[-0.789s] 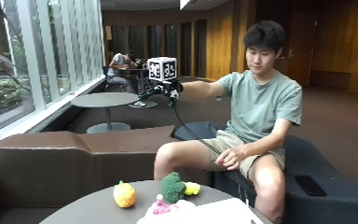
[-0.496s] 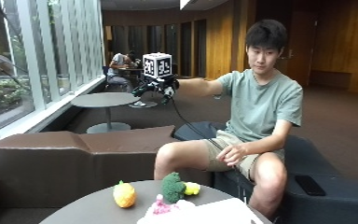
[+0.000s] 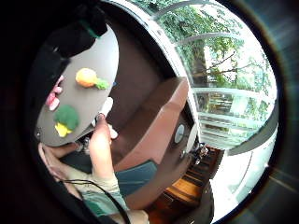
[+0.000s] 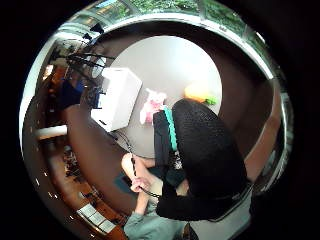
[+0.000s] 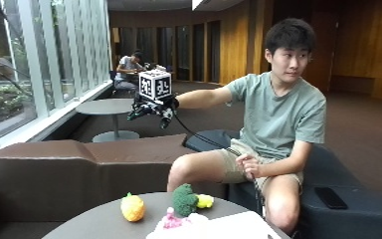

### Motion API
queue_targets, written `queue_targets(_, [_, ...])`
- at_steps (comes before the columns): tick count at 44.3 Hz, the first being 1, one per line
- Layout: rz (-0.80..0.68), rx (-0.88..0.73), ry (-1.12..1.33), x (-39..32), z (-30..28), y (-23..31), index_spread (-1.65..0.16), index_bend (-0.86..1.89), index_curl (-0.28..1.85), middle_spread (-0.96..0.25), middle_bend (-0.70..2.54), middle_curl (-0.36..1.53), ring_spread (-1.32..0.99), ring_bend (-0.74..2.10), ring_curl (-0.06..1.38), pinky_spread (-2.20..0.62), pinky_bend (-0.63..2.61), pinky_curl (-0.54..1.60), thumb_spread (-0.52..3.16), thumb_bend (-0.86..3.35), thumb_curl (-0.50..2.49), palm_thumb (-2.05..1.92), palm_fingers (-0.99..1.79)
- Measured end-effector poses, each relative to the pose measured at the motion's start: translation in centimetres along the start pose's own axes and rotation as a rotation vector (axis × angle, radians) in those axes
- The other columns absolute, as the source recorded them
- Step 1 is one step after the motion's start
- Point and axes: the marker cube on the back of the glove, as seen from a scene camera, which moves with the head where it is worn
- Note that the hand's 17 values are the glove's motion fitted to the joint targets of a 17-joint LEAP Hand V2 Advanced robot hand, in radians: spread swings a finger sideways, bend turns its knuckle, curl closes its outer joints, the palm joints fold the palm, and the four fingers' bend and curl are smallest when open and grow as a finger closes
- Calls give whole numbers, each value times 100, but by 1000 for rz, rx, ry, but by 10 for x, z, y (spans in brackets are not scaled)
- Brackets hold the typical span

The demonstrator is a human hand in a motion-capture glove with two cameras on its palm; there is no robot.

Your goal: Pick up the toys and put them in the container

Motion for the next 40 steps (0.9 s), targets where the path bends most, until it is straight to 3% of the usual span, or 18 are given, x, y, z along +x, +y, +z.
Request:
queue_targets(9, [-34,-17,-62,-17,3,-36,-22,4,4,-2,19,27,-8,73,26,-8,107,35,140,-4,15,-6,-19])
queue_targets(20, [-59,-142,-71,-38,48,-77,-22,4,6,-1,17,30,-5,65,25,-3,113,37,140,-4,16,-7,-24])
queue_targets(32, [-69,-252,-73,-44,134,-118,-22,4,7,0,14,29,-1,56,23,1,116,37,136,-4,17,-6,-28])
queue_targets(40, [-38,-380,-124,-41,248,-130,-22,4,7,0,13,28,2,53,23,2,118,37,132,-4,19,-5,-28])
